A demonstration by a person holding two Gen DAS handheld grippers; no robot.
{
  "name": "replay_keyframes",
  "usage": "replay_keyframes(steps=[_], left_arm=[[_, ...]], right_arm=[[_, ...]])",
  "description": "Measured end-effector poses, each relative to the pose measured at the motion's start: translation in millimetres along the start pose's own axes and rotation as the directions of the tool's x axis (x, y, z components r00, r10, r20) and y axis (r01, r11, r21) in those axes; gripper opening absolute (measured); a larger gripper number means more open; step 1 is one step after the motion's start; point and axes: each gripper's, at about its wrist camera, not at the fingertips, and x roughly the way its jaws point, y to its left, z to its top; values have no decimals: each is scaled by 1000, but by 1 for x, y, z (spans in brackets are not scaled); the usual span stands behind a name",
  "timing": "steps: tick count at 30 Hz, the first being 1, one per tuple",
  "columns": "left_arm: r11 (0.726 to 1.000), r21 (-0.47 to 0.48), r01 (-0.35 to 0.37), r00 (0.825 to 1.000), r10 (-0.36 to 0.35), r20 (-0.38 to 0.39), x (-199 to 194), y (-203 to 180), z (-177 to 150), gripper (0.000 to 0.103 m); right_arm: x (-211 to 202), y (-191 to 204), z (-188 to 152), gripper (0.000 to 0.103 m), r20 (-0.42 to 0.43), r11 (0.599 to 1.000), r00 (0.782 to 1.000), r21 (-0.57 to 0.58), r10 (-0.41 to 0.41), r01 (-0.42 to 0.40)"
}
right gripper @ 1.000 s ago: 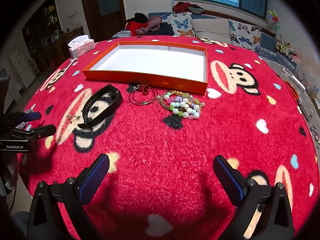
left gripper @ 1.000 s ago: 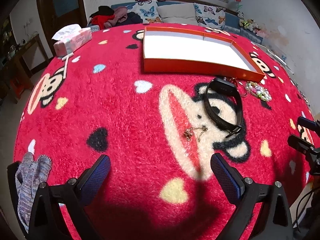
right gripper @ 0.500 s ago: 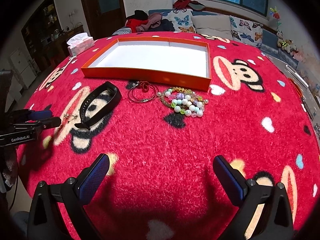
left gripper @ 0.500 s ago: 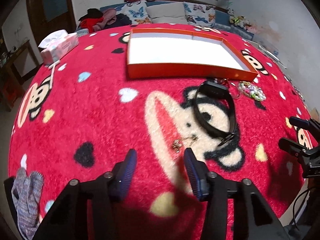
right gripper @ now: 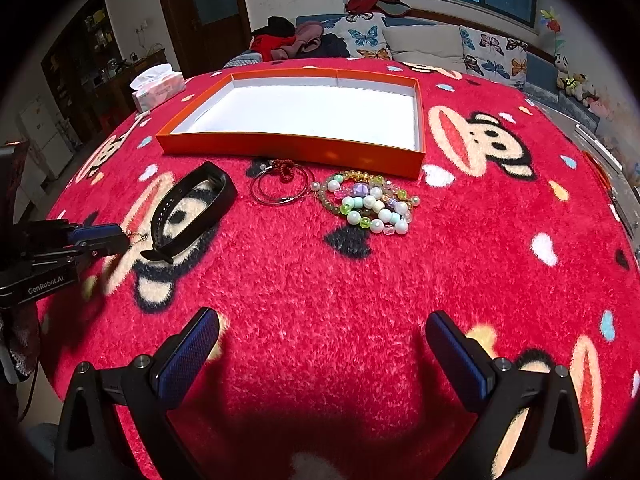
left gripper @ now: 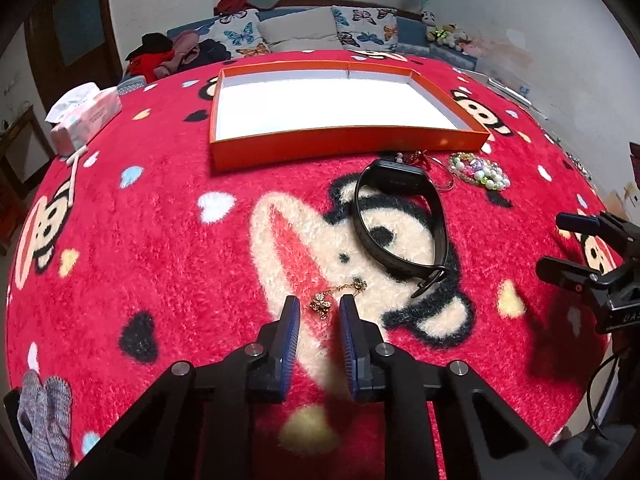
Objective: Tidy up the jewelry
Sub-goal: 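Close the left gripper on the gold pendant and lift it, then lower the right gripper onto the colourful beaded bracelet and close it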
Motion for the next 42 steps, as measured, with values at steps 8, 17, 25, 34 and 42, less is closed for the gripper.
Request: replay_keyframes(steps=[8,17,25,34,42], left_arm=[[1000,29,4,1000,-4,-2,5,1,1,18],[1000,23,22,1000,-22,6,1,7,-2,12],[997,-21,70,997,-69,40,-14,10,2,12],[993,-42,106,990,-102,93,-44,17,14,12],[990,-50,129,985,-123,120,-62,20,23,12]], right_arm=[[3,-1,1,103,-3,1000,1000,-5,7,-7],[8,-5,5,103,-8,1000,1000,-1,4,-4],[4,-13,11,103,6,1000,1000,4,15,-15],[6,-31,22,93,22,1000,999,13,24,-24],[15,-53,34,69,15,996,999,74,40,-41]])
